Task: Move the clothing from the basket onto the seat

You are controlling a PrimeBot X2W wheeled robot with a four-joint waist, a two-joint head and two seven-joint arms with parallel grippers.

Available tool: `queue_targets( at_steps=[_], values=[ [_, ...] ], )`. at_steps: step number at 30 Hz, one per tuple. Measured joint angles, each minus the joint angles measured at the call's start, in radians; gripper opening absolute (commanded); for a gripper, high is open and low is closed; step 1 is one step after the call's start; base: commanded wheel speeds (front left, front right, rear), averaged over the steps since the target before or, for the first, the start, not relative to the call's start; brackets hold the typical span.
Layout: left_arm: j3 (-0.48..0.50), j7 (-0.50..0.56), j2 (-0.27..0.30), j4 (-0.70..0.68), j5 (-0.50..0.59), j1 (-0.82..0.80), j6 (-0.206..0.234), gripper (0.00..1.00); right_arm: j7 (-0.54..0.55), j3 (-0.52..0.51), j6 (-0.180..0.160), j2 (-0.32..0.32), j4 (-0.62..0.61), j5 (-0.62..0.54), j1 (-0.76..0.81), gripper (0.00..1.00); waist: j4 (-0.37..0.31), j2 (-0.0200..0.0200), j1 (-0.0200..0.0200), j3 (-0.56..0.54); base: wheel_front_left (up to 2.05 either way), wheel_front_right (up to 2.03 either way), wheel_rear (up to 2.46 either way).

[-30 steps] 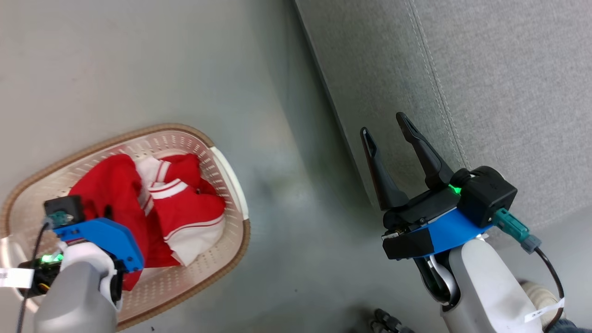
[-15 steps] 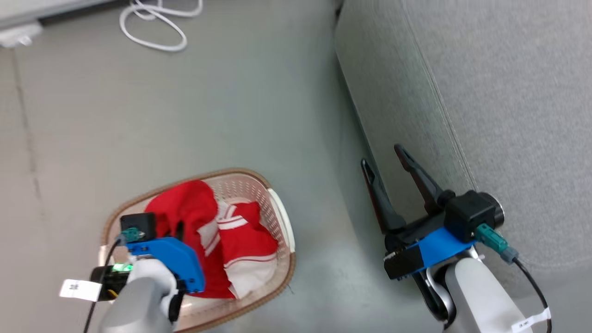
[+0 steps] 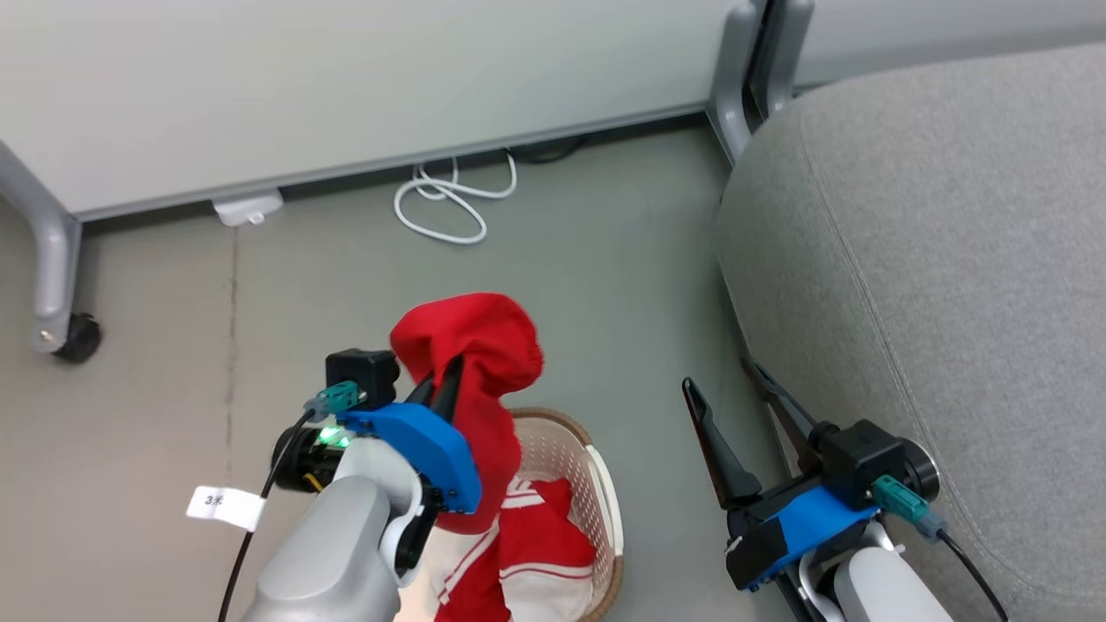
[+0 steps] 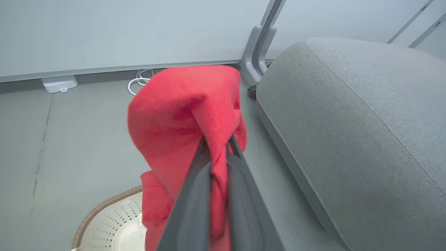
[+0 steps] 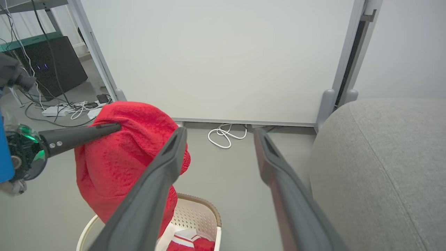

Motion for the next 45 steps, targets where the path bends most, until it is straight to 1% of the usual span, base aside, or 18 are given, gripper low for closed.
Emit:
queue_targets(
  at_steps=[6,7,9,15,22,26,34,45],
  values=[
    [-0.084,0.037,-0.001,-0.157,-0.04,0.002,0.0,0.0,0.023,0.002,0.0,0.0,-0.001,-0.003,0.04,1.0,0.039,0.0,0.0001,-0.09,0.0,0.0,0.0],
    [-0.084,0.037,-0.001,-0.157,-0.04,0.002,0.0,0.0,0.023,0.002,0.0,0.0,-0.001,-0.003,0.04,1.0,0.039,0.0,0.0001,-0.09,0.0,0.0,0.0],
    [-0.111,0.052,0.0,-0.209,-0.05,-0.01,0.0,0.0,0.032,0.003,0.0,0.0,-0.006,-0.003,0.048,1.0,0.046,0.0,0.0001,-0.119,0.0,0.0,0.0],
    [-0.172,0.072,0.0,-0.301,-0.092,-0.06,0.001,0.0,0.05,0.008,0.0,0.0,-0.016,-0.006,0.072,1.0,0.046,0.0,0.0001,-0.16,0.0,0.0,0.0],
    [-0.265,0.08,-0.001,-0.374,-0.152,-0.127,0.032,0.0,0.067,0.014,0.0,0.0,-0.032,-0.013,0.092,1.0,0.03,0.0,0.0001,-0.191,0.0,0.0,0.0],
    [-0.32,0.079,-0.001,-0.394,-0.185,-0.157,0.05,0.0,0.071,0.017,0.0,0.0,-0.043,-0.016,0.098,1.0,0.019,0.0,0.0002,-0.197,0.0,0.0,0.0],
    [-0.399,0.057,-0.001,-0.401,-0.26,-0.203,0.085,0.0,0.085,0.038,0.0,0.0,-0.05,-0.017,0.101,1.0,-0.008,0.0,0.0003,-0.203,0.0,0.0,0.0],
    [-0.466,0.034,-0.001,-0.367,-0.312,-0.234,0.094,0.0,0.099,0.061,0.0,0.0,-0.049,-0.008,0.068,1.0,-0.021,0.0,0.0003,-0.201,0.0,0.0,0.0]
  ],
)
